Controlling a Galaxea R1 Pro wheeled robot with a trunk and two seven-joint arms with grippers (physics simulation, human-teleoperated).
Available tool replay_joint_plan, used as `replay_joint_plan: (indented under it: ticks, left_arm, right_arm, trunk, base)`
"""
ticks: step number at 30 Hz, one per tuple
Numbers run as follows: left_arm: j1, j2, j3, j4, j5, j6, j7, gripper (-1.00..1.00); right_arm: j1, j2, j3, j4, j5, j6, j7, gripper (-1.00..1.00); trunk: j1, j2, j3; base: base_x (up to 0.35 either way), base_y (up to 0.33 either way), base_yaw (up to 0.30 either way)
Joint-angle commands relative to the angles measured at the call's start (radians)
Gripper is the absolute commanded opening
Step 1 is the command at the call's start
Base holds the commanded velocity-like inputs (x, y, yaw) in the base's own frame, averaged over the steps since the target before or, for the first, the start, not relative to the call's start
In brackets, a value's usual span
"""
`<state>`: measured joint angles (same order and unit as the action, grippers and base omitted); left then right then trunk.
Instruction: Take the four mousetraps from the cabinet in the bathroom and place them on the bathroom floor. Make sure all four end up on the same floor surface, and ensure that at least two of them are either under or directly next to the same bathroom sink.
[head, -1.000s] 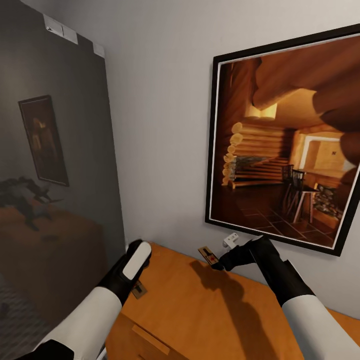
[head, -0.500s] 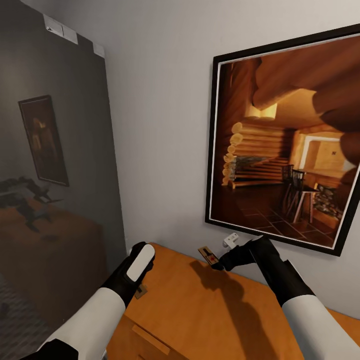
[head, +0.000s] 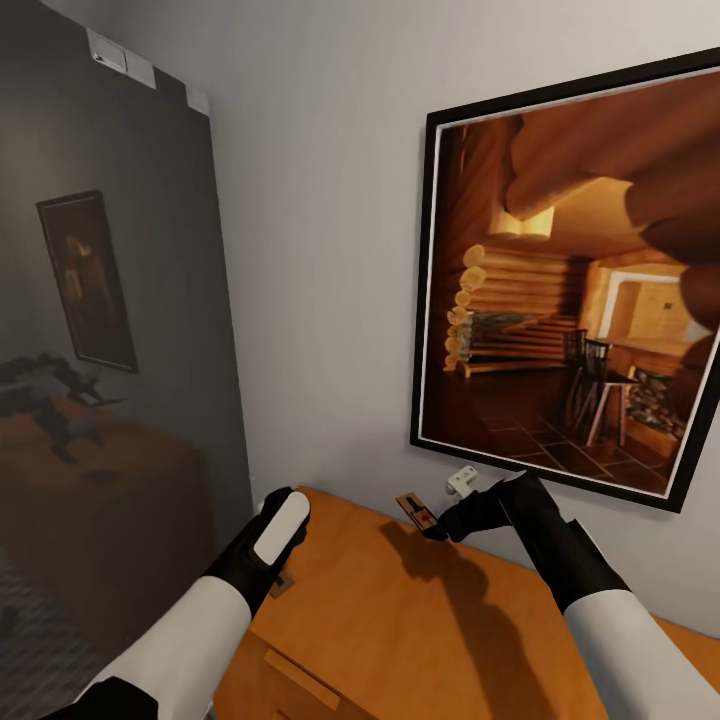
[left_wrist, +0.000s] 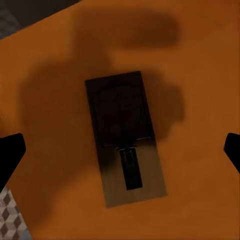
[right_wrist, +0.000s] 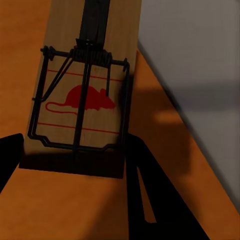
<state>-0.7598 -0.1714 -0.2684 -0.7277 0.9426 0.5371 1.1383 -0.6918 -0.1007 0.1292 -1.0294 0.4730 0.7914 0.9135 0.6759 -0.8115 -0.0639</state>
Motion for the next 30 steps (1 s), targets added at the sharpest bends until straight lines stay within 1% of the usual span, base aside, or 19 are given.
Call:
replay_joint_plan:
  ticks: [1, 9, 20, 30]
  left_arm:
    - [-0.001, 0.001, -0.003, 0.004, 0.005, 0.005, 0.006, 1.0]
    - [-0.001, 0.003, -0.002, 0.037, 0.005, -0.004, -0.032, 1.0]
    - [-0.001, 0.001, -0.003, 0.102, 0.005, -0.049, -0.052, 1.0]
    - [-0.001, 0.0, -0.003, 0.137, 0.005, -0.059, -0.077, 1.0]
  right_arm:
    - [-0.001, -0.001, 0.001, -0.001, 0.009, 0.003, 0.008, -1.0]
    - [-0.001, -0.001, 0.001, -0.001, 0.009, 0.003, 0.008, -1.0]
    - [-0.001, -0.001, 0.001, -0.001, 0.009, 0.003, 0.008, -1.0]
    - [-0.001, -0.001, 0.001, -0.001, 0.009, 0.003, 0.009, -1.0]
  trunk:
    - [0.0, -0.001, -0.002]
    - [0.0, -0.001, -0.002]
    - [0.0, -0.001, -0.002]
    - [0.0, -0.001, -0.002]
  base:
    - [0.0, 0.0, 0.0]
    - [0.0, 0.0, 0.0]
    - [0.0, 0.0, 0.0]
    - [0.0, 0.0, 0.0]
